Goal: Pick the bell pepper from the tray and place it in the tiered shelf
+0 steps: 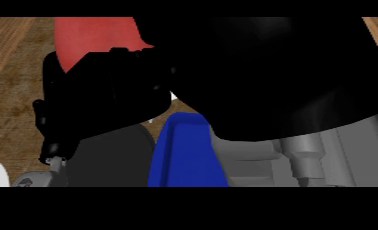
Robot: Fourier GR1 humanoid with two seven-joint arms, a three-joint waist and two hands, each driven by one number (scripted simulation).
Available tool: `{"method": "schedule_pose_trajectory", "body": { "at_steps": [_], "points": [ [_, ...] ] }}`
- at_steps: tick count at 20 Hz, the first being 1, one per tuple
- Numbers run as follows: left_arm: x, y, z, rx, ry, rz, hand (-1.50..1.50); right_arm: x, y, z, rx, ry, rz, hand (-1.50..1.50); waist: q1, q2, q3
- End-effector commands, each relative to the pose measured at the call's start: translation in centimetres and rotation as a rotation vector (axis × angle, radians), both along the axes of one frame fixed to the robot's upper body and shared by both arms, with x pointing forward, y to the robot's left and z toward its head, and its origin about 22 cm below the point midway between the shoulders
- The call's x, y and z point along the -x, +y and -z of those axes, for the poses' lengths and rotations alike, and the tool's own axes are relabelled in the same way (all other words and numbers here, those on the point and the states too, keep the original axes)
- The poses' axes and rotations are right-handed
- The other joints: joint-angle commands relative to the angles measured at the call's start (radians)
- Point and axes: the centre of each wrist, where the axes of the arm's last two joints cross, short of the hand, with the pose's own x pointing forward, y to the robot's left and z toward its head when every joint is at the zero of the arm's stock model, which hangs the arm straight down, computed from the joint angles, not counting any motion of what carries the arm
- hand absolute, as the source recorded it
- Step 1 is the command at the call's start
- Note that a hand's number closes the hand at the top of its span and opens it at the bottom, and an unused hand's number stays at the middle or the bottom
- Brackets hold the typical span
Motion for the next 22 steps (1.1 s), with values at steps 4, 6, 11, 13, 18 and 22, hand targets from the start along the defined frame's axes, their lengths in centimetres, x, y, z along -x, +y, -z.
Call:
{"method": "schedule_pose_trajectory", "body": {
  "at_steps": [4,6,11,13,18,22],
  "points": [
    [-0.1,0.0,0.9,0.009,0.067,-0.001,0.0,-5.3,-0.6,-2.2,0.107,0.114,0.029,1.5,-0.001,0.009,-0.004],
    [-0.4,-1.2,0.0,-0.018,0.078,0.011,0.0,-5.8,1.6,-2.0,0.136,0.134,0.028,1.5,0.005,0.008,-0.004],
    [0.9,-0.1,0.8,-0.023,0.051,0.009,0.0,-9.1,0.8,-1.1,0.173,0.085,0.032,1.5,0.009,0.01,-0.004],
    [0.3,-0.7,0.7,0.0,0.088,-0.009,0.0,-9.1,0.9,1.1,0.187,0.076,0.029,1.5,0.0,0.009,-0.004],
    [0.9,1.5,0.7,-0.013,0.064,0.006,0.0,-11.5,1.8,1.9,0.167,0.091,0.054,1.5,0.008,0.01,-0.004],
    [-1.0,-1.0,1.2,0.0,0.063,0.016,0.0,-13.1,1.7,2.8,0.181,0.058,0.045,1.5,0.002,0.013,-0.005]
  ]
}}
